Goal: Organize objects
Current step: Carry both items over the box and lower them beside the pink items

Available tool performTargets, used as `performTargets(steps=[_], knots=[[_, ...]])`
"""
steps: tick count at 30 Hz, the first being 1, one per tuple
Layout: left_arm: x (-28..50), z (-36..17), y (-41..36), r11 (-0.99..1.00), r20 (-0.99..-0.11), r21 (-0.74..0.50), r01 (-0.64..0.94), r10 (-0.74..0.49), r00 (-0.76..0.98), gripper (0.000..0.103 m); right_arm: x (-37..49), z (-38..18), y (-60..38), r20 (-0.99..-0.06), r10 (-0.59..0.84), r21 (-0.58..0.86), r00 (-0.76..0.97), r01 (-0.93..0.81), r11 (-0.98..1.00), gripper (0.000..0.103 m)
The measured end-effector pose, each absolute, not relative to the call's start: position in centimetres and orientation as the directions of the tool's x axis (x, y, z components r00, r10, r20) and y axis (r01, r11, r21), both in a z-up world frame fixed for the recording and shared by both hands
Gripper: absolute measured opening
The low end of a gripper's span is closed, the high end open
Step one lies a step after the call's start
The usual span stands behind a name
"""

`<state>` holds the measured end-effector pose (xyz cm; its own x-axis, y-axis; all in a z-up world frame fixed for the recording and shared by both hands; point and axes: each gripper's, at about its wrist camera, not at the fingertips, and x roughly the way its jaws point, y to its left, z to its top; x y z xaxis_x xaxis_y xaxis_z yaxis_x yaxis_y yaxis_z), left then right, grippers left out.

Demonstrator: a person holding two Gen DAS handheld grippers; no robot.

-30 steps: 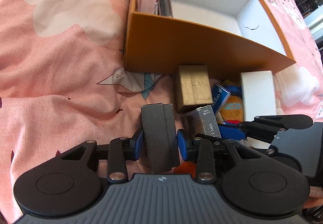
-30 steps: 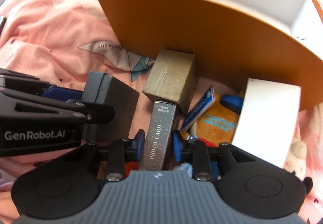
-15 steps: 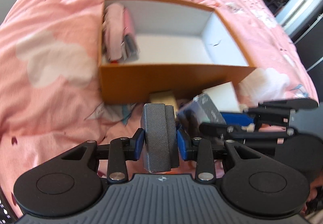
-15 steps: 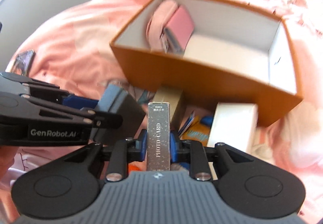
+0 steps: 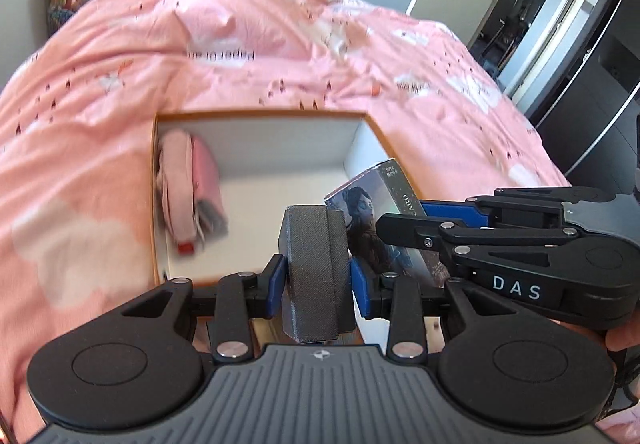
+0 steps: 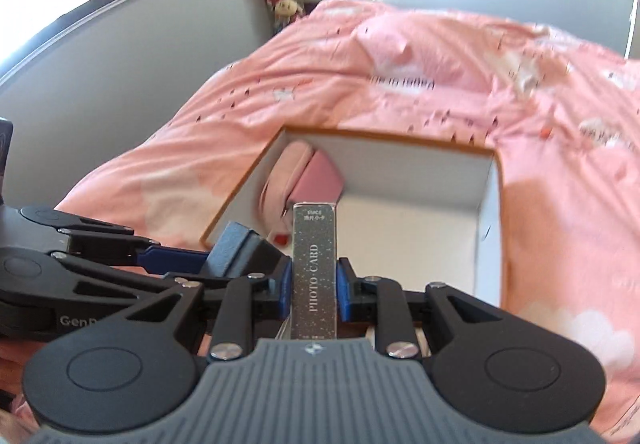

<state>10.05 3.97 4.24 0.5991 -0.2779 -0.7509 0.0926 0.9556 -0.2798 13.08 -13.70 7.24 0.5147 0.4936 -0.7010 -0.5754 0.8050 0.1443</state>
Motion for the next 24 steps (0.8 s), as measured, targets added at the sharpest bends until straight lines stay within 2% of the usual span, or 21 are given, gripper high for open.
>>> performTargets(steps=[7, 12, 20, 24], knots=[[13.8, 4.5, 4.2, 0.960, -0.717, -0.263, 0.092, -0.259, 0.647, 0.040, 17.5, 7.8, -13.9, -0.681, 0.473, 0.131, 0.559, -0.542, 0.830, 0.024], [17.4, 3.2, 5.2, 0.952, -0.727, -0.289, 0.105, -0.290, 0.622, 0.040, 21.4, 6.2, -13.4, -0.708, 0.468, 0.170, 0.529, -0.516, 0.839, 0.024], [23.9, -0.4, 7.4, 0.944, -0.792, -0.315, 0.101, -0.319, 0.520, 0.040, 27.6, 2.4, -12.7, -0.755, 0.488, 0.304, 0.437, -0.426, 0.852, 0.024], [26.2, -2.3, 7.9, 0.957, -0.835, -0.280, 0.079, -0.283, 0.472, 0.040, 29.8, 0.6, -11.9, -0.770, 0.496, 0.343, 0.401, -0.395, 0.852, 0.024]])
